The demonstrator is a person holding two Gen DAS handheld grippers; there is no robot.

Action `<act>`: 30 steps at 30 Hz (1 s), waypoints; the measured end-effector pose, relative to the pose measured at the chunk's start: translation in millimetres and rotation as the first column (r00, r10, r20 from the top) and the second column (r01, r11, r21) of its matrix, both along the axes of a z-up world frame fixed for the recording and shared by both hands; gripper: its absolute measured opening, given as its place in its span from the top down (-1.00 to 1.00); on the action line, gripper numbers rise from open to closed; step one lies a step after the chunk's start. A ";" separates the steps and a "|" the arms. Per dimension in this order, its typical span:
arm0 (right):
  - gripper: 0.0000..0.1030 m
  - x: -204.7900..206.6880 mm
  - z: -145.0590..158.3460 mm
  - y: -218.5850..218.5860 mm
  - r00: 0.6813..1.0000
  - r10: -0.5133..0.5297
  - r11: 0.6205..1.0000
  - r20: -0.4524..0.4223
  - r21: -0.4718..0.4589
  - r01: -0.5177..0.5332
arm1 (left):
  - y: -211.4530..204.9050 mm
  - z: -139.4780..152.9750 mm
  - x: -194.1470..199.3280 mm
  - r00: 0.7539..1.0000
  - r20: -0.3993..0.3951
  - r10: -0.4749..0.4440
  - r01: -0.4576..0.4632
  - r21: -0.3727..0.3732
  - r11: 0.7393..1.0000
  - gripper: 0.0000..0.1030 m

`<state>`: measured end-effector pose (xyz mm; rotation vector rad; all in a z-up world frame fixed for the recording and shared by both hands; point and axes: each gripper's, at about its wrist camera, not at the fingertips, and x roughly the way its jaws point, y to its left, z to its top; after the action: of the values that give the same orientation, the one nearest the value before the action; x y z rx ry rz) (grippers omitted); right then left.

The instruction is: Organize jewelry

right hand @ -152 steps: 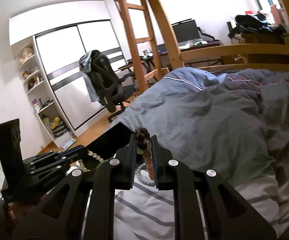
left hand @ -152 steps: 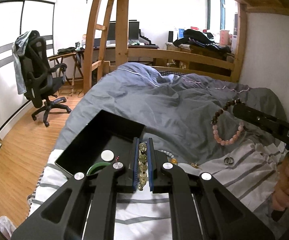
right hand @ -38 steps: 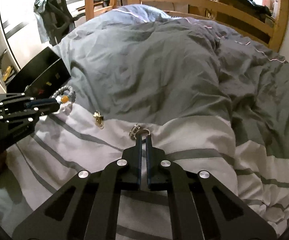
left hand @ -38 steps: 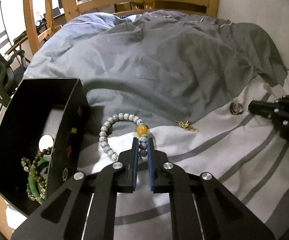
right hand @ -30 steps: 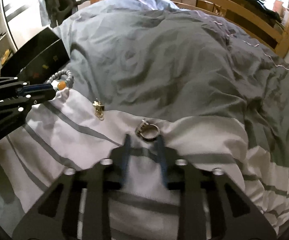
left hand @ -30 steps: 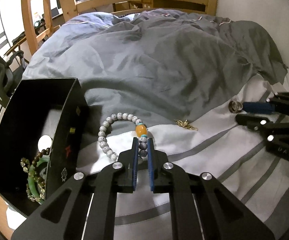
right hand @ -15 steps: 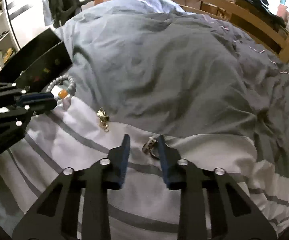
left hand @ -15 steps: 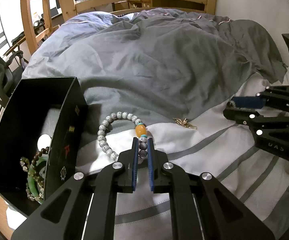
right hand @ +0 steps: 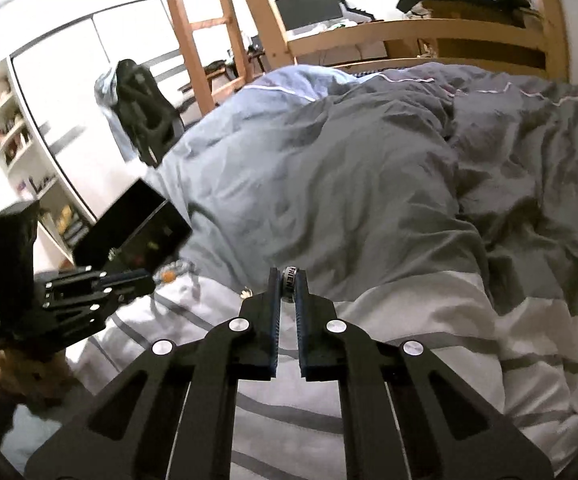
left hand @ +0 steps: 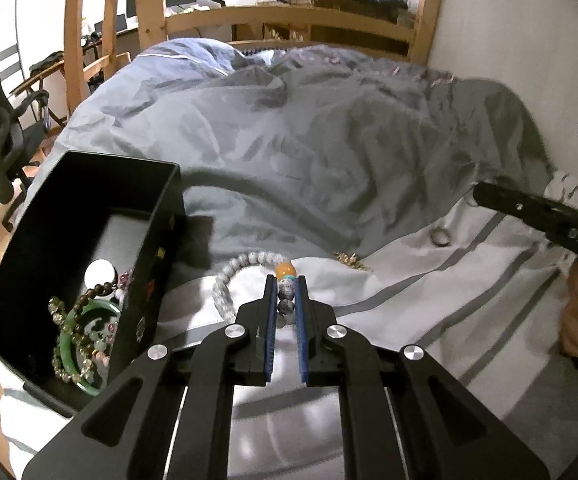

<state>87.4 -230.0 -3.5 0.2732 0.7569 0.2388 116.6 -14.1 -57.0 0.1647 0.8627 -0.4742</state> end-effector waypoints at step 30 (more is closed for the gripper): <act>0.85 -10.5 18.2 24.5 0.993 0.096 0.991 0.072 0.085 -0.102 | -10.6 -12.7 -6.0 0.996 -0.086 -0.001 0.012 0.137 0.991 -0.65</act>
<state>76.9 -205.6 14.7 0.3106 0.6944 0.3745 110.6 -24.7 -69.7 0.2750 0.9798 -0.4305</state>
